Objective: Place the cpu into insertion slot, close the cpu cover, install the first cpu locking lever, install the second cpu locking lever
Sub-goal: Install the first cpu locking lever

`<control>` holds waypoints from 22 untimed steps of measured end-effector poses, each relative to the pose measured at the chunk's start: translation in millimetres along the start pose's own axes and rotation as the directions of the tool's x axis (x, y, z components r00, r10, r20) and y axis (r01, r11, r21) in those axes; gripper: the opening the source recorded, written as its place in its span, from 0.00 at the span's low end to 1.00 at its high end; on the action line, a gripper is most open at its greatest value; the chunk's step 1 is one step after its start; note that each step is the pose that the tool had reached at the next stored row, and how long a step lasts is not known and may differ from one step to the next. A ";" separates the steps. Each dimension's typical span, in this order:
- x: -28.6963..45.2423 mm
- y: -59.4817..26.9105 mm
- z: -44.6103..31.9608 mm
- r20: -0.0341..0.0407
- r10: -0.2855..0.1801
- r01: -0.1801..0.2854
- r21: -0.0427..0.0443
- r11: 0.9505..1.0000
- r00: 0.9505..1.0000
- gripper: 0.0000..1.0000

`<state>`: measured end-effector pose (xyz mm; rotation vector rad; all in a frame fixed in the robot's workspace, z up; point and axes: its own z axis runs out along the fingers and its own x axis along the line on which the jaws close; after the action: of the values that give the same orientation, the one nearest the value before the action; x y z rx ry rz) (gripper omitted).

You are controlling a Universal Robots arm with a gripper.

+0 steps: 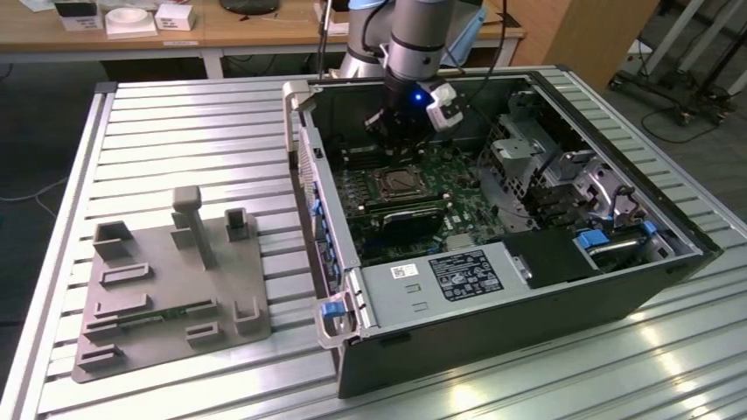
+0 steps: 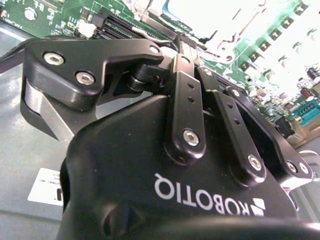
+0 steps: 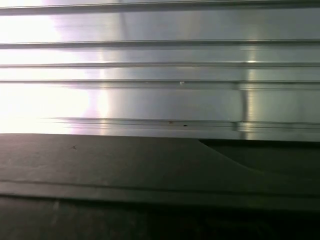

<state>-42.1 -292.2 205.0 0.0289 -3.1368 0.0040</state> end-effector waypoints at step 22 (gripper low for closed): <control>-2.0 1.7 2.5 0.000 0.000 0.000 -0.003 1.000 1.000 0.11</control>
<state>-40.1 -290.5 202.5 0.0296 -3.1369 -0.0004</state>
